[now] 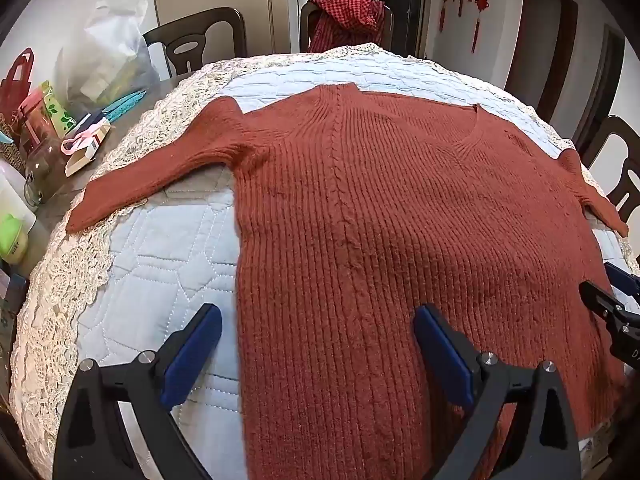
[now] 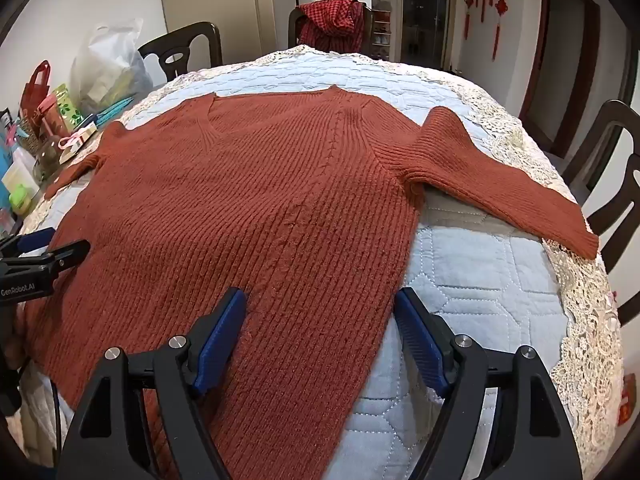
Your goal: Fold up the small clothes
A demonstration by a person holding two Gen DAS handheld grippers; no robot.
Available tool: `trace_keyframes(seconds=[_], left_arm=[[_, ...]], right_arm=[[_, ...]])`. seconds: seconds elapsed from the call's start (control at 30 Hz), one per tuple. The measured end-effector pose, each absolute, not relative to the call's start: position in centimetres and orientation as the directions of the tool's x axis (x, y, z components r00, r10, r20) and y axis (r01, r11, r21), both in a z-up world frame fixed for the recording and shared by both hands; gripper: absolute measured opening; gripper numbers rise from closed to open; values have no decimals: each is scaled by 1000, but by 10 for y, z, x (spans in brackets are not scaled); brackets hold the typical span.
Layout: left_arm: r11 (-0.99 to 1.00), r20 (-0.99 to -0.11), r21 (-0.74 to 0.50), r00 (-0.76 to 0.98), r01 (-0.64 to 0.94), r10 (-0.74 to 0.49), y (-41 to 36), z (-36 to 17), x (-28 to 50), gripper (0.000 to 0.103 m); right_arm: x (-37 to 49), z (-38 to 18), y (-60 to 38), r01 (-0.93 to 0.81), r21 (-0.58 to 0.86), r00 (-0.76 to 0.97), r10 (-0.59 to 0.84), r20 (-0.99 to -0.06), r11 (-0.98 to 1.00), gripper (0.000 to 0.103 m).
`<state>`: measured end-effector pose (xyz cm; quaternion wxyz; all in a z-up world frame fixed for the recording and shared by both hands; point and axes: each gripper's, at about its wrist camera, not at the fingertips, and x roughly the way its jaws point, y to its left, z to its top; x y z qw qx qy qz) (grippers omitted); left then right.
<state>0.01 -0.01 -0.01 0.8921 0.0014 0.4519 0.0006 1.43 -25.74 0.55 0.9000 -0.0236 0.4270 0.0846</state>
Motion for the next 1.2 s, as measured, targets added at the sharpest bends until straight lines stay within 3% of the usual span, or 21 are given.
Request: trace_keyframes(seconds=[1.2], left_arm=[[1000,-816,-18,578,-9,-9,8,-8,2,102]], right_arm=[[14,2,-256,-170,39,611,136,-780,985,77]])
